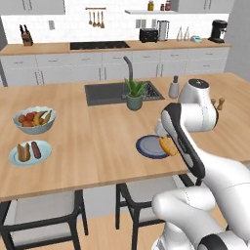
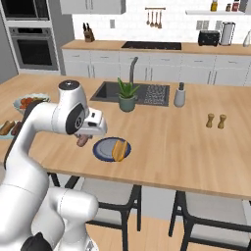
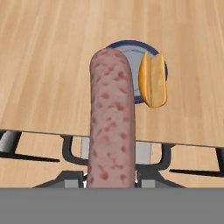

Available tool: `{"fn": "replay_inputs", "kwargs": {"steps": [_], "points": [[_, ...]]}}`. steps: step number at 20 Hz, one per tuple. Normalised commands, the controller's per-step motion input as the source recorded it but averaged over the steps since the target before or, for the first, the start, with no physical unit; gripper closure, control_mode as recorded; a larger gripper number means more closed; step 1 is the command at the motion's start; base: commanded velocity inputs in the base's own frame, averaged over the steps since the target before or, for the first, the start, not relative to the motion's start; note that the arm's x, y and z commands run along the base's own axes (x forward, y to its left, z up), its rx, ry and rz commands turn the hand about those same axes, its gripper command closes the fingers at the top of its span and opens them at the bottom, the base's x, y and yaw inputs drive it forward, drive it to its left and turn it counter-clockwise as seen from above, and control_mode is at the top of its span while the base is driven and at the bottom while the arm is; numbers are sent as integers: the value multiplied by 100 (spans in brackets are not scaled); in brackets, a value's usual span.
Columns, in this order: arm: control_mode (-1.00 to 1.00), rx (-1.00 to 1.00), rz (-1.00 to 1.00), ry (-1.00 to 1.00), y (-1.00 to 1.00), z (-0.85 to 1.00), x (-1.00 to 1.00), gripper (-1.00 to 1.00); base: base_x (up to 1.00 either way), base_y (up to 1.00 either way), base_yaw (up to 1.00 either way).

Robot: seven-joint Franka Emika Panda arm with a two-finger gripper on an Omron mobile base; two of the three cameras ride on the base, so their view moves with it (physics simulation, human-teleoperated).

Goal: Place one bun and one sausage from the bowl on each plate.

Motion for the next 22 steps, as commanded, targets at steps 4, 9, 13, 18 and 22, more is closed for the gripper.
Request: {"fn": "replay_inputs", "kwargs": {"steps": [4,9,13,18,22], "points": [[-100,0,0,0,-1,0,12,100,34,0,0],[-100,0,0,1,0,-1,90,100,0,0,0],[-100,0,0,3,0,-33,90,100,0,0,0],[-100,-2,0,4,9,-66,52,100,0,0,0],[-100,0,0,4,1,-76,23,100,0,0,0]]}}
